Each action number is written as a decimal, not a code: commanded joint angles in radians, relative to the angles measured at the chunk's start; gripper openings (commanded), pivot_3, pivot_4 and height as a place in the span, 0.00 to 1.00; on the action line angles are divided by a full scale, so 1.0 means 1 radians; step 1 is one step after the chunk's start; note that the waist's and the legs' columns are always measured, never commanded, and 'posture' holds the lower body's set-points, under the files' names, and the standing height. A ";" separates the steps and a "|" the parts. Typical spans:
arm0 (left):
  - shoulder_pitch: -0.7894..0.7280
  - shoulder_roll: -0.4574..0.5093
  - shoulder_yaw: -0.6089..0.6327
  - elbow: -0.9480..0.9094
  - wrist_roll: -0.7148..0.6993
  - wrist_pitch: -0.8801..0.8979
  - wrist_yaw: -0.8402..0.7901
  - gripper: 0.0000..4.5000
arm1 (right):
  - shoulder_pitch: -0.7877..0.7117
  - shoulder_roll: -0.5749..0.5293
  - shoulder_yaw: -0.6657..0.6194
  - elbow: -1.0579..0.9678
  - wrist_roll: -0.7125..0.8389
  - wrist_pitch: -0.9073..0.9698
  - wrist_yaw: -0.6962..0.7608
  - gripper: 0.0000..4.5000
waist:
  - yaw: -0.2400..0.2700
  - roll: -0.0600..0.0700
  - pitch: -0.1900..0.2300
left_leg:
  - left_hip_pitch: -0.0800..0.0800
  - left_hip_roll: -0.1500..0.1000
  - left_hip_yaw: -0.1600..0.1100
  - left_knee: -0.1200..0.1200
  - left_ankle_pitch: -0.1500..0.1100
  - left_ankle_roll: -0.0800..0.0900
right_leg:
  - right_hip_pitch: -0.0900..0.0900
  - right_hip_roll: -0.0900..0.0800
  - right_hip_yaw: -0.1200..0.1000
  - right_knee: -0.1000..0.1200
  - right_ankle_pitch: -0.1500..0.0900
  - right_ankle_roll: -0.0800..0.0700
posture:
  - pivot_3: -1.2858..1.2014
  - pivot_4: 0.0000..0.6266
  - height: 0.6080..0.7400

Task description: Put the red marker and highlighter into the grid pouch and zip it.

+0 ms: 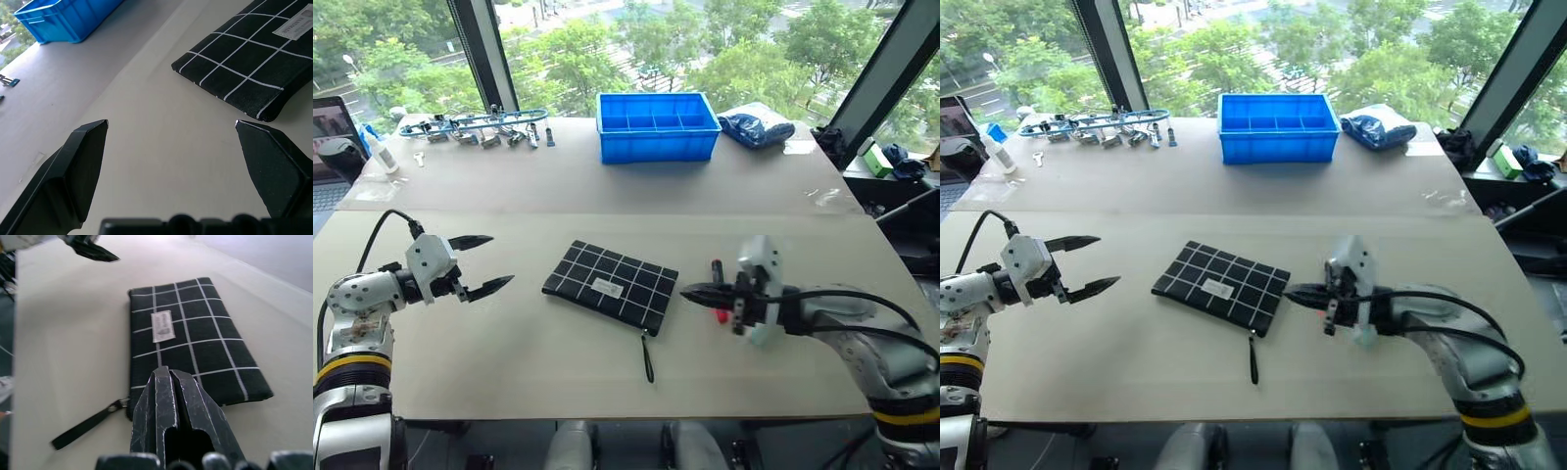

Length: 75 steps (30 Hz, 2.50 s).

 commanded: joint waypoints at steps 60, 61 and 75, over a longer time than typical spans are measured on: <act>-0.325 -0.008 -0.441 0.491 0.617 -0.790 0.540 1.00 | 0.000 0.058 0.143 0.046 -0.262 -0.018 0.033 0.02 | 0.001 -0.001 -0.001 | -0.001 0.001 0.003 0.002 0.000 0.000 | 0.000 0.000 -0.002 0.000 0.000 0.001 | 0.52 0.24 1.00; -0.328 -0.007 -0.450 0.492 0.630 -0.793 0.554 1.00 | 0.000 0.059 0.142 0.045 -0.263 -0.017 0.032 0.02 | 0.001 -0.001 -0.001 | -0.001 0.001 0.003 0.002 0.000 0.000 | 0.000 0.000 -0.002 0.000 0.000 0.001 | 0.52 0.24 1.00; -0.413 -0.010 -0.548 0.533 0.760 -0.805 0.744 0.61 | 0.012 0.057 0.128 0.035 -0.261 -0.009 0.025 0.00 | 0.001 -0.001 -0.001 | 0.000 0.001 0.003 0.002 0.000 0.000 | 0.000 0.000 -0.002 0.001 0.000 0.001 | 0.52 0.24 1.00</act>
